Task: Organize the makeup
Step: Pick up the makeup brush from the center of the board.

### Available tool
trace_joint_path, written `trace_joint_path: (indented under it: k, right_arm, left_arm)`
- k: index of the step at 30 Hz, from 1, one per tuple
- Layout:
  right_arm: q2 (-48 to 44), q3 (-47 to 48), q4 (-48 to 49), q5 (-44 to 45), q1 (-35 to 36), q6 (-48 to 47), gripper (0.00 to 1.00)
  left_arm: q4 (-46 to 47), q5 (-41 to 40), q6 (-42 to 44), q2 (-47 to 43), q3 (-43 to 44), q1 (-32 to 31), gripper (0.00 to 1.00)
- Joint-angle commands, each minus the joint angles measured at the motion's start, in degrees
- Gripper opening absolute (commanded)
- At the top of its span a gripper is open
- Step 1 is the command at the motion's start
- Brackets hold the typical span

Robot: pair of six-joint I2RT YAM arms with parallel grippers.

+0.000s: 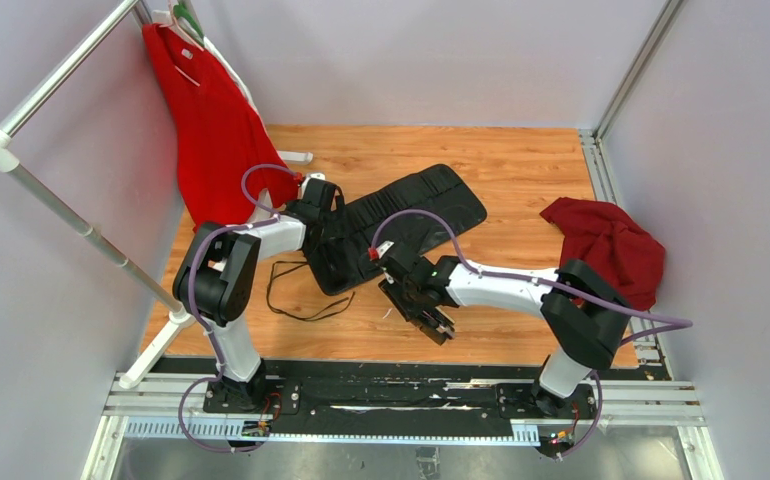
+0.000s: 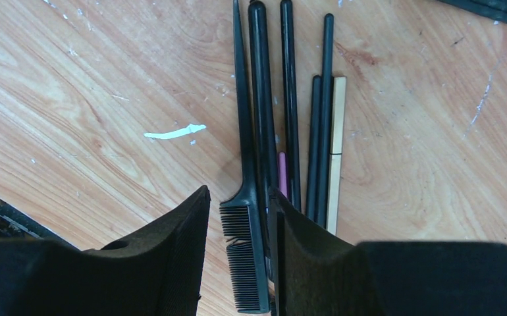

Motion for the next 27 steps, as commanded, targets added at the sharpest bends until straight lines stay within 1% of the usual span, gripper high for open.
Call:
trace_joint_path:
  k: [1,13,19,27]
  right_arm:
    - [1.3,0.2,0.5,0.1,1.2,0.8,0.38]
    - [3.2,0.3,1.2,0.5,1.2,0.8,0.38]
    - [3.6,0.1,1.3,1.4,0.8,0.7,0.41]
    - [3.9,-0.8,1.7,1.7,-1.8,0.3,0.46]
  left_arm:
    - [-2.7,0.9,-0.6,0.4,-1.4,0.4,0.98]
    - [-2.7,0.9,-0.5,0.4,-1.3,0.4,0.98]
    - [-2.6,0.9,-0.5,0.5,-1.4,0.4,0.98]
    - [-2.6,1.0,-0.5,0.4,-1.4,0.4,0.98]
